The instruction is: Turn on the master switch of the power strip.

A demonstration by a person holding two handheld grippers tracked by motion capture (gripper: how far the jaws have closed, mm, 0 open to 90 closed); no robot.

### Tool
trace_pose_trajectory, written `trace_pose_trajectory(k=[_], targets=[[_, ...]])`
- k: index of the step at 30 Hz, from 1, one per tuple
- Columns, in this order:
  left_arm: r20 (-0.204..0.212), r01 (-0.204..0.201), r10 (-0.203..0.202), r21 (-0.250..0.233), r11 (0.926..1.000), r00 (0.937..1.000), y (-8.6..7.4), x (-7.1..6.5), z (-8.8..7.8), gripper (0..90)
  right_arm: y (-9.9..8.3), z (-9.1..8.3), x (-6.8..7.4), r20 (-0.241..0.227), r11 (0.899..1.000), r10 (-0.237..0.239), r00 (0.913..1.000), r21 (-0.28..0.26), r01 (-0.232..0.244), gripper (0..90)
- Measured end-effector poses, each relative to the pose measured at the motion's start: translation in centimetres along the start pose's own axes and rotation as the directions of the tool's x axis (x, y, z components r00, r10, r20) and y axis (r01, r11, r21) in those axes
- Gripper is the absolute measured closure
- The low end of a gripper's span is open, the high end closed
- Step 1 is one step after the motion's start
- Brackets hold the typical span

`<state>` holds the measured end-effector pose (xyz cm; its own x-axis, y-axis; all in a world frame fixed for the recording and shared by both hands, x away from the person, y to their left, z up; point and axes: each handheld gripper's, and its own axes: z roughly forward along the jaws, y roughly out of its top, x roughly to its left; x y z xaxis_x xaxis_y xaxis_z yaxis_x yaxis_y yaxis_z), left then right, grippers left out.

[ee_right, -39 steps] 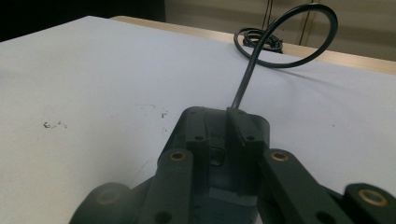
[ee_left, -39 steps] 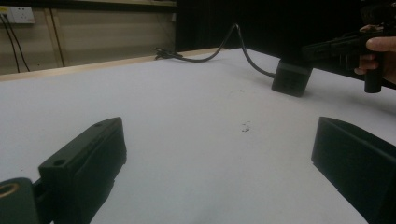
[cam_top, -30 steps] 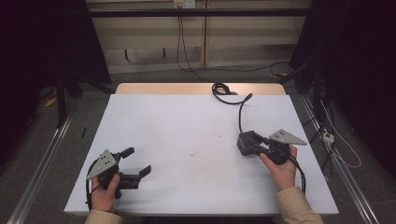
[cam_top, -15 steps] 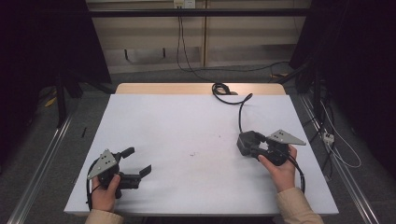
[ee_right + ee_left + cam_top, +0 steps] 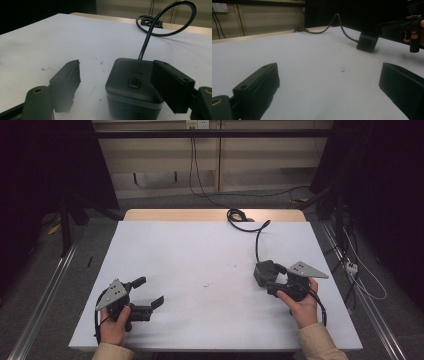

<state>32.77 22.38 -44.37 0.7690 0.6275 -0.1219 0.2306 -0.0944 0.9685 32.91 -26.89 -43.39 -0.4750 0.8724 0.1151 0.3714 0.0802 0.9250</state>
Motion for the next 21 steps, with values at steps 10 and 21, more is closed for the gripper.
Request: trace_pose_trajectory(k=[10, 21], targets=[[0.001, 0.002, -0.002, 0.001, 1.0000, 1.0000, 0.0, 0.0, 0.0, 2.7, -0.4, -0.6, 0.3, -0.019, 1.000, -0.017, 0.9997, 0.015, 0.017, 18.2], [0.002, 0.001, -0.001, 0.000, 1.0000, 1.0000, 0.0, 0.0, 0.0, 2.7, -0.9, -1.4, 0.1, -0.033, 1.000, -0.009, 0.9994, 0.008, 0.009, 17.4]])
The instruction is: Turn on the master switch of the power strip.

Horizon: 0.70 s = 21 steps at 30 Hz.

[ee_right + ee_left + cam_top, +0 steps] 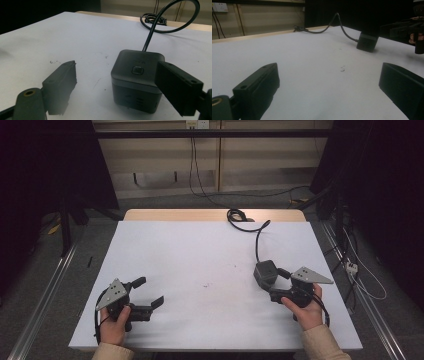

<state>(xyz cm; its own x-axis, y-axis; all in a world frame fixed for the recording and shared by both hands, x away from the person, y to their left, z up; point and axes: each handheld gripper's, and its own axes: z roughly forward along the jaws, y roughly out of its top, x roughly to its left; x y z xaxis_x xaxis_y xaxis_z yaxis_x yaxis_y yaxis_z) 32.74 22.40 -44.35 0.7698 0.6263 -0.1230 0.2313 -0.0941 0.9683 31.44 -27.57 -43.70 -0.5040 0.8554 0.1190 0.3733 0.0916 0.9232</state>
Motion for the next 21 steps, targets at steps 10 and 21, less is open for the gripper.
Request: trace_pose_trajectory(k=[10, 21], targets=[[0.000, -0.001, 0.001, 0.001, 1.0000, 1.0000, 0.0, 0.0, 0.0, 2.7, -0.6, -0.7, 0.3, -0.015, 1.000, -0.016, 0.9998, 0.007, 0.016, 17.0], [-0.001, -0.004, 0.004, 0.002, 1.0000, 1.0000, 0.0, 0.0, 0.0, 2.7, -1.3, -1.6, 0.2, -0.011, 0.999, -0.028, 0.9996, 0.019, 0.028, 16.9]])
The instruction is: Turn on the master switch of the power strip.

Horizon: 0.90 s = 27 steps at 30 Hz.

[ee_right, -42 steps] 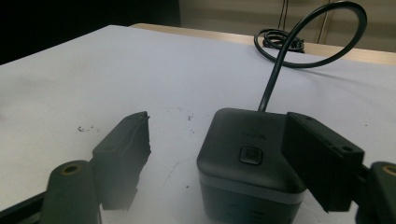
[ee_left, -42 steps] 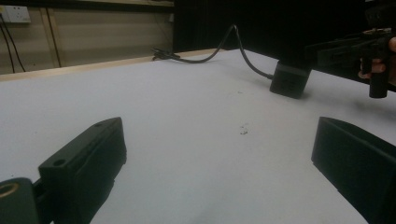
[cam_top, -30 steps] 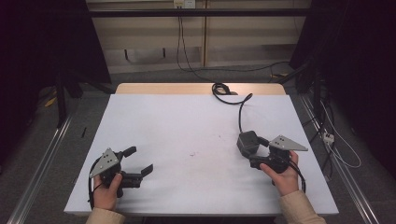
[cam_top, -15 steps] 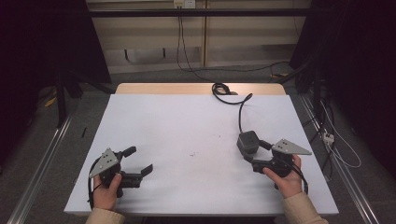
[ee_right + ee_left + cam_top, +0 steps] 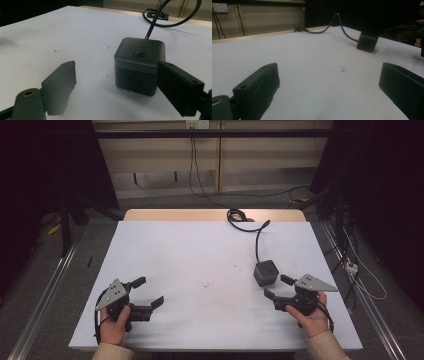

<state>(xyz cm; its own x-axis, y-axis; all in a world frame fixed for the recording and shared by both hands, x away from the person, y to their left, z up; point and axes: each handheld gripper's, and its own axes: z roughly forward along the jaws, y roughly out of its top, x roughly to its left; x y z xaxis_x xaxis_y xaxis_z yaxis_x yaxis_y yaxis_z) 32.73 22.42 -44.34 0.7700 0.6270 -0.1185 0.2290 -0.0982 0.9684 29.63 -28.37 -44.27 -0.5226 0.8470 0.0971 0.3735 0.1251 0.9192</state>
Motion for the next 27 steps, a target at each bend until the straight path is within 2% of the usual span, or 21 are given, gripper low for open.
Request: trace_pose_trajectory(k=[27], targets=[[-0.001, 0.003, -0.003, 0.002, 1.0000, 1.0000, 0.0, 0.0, 0.0, 2.7, -1.2, -1.9, -0.6, 0.022, 1.000, -0.010, 0.9997, 0.009, 0.010, 16.3]])
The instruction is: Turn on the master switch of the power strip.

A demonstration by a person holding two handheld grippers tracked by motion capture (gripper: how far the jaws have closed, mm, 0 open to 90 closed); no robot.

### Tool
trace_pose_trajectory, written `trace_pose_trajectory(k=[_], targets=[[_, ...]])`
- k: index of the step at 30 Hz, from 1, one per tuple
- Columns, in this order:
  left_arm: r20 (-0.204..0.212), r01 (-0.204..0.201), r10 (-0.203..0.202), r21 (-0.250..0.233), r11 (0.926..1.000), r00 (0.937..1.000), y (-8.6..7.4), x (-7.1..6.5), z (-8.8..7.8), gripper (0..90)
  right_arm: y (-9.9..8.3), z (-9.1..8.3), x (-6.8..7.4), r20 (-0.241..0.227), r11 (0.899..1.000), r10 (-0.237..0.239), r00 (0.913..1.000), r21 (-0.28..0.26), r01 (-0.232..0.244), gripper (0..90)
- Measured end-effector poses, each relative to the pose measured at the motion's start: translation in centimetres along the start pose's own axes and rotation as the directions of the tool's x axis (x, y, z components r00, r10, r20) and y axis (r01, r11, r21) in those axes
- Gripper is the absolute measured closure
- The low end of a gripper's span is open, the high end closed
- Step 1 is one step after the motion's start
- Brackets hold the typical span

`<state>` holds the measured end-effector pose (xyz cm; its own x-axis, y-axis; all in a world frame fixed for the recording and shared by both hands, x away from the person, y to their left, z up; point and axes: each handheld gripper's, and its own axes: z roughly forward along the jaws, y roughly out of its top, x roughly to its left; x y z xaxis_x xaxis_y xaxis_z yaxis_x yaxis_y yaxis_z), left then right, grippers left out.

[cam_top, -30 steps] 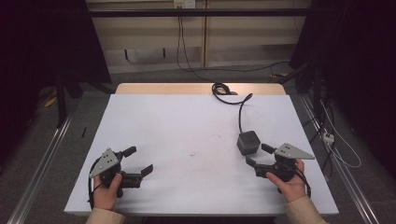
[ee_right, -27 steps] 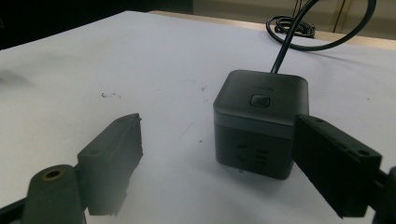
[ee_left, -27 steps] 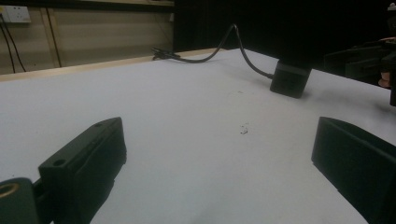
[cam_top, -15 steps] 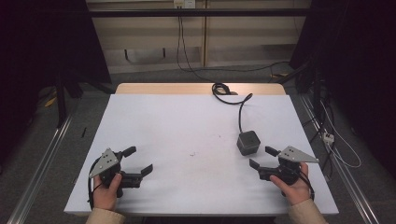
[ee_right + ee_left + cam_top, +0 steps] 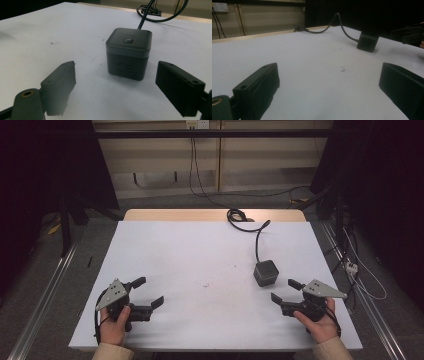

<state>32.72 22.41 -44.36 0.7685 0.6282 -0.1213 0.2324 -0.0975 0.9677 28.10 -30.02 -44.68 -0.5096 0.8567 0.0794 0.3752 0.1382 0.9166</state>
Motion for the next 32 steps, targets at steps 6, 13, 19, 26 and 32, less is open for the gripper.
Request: trace_pose_trajectory(k=[6, 13, 19, 26, 32], targets=[[-0.002, 0.000, 0.000, -0.002, 1.0000, 1.0000, 0.0, 0.0, 0.0, 2.7, -0.2, -0.3, 0.0, 0.001, 1.000, -0.005, 1.0000, 0.003, 0.005, 16.0], [-0.001, 0.004, -0.004, -0.003, 1.0000, 1.0000, 0.0, 0.0, 0.0, 2.7, -0.4, -0.6, 0.0, 0.003, 1.000, -0.012, 0.9999, 0.005, 0.012, 16.0], [-0.002, 0.005, -0.005, -0.001, 1.0000, 1.0000, -0.1, 0.0, 0.0, 2.7, -0.5, -0.8, -0.1, 0.005, 1.000, -0.008, 1.0000, 0.002, 0.008, 15.9], [-0.001, 0.003, -0.003, 0.000, 1.0000, 1.0000, 0.0, 0.0, 0.1, 2.7, -0.7, -1.2, -0.3, 0.012, 1.000, -0.011, 0.9999, 0.002, 0.011, 15.9], [-0.005, 0.003, -0.003, 0.000, 1.0000, 1.0000, 0.0, 0.1, 0.1, 2.7, -0.9, -1.3, -0.4, 0.018, 1.000, -0.010, 0.9998, -0.001, 0.010, 15.7]])
